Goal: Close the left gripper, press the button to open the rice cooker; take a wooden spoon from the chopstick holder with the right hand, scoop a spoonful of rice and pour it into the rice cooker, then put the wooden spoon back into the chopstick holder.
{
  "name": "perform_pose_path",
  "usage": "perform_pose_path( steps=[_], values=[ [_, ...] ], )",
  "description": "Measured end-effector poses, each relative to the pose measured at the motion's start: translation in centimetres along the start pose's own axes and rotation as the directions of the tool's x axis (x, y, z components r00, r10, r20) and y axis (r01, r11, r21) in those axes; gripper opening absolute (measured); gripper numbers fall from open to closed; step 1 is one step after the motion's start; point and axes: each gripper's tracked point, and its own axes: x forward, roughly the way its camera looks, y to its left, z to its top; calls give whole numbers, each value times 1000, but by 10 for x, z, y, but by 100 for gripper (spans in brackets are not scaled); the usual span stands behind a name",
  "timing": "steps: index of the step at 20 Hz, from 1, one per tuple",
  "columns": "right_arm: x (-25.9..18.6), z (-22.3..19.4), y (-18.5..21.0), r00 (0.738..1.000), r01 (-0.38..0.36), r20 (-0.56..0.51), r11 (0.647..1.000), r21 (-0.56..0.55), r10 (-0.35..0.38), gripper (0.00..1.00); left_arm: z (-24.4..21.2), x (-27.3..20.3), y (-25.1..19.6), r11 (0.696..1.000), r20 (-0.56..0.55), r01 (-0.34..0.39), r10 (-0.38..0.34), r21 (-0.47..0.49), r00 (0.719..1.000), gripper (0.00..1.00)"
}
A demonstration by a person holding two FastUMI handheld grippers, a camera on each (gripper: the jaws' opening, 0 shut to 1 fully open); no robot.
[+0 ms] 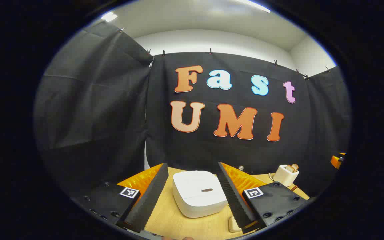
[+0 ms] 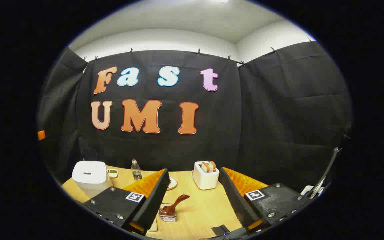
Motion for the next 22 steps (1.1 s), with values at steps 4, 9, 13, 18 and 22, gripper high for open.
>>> perform_pose_path(
  steps=[4,9,13,18,22],
  values=[
    [2,0,2,1000,-7,-7,1000,12,8,95,3,0,4,1000,9,-9,9,14,1000,99],
    [3,3,9,1000,-15,-5,1000,14,15,94,5,-2,12,999,9,-33,32,34,999,99],
    [5,4,15,1000,-19,-10,1000,15,19,95,-5,0,10,1000,-28,-8,9,27,1000,99],
    [5,4,19,1000,-27,-9,1000,-2,27,94,-1,-4,10,999,-23,3,-2,51,1000,100],
    [4,4,20,999,-29,-13,1000,5,29,94,3,-4,7,998,-14,11,-10,65,1000,99]
  ],
)
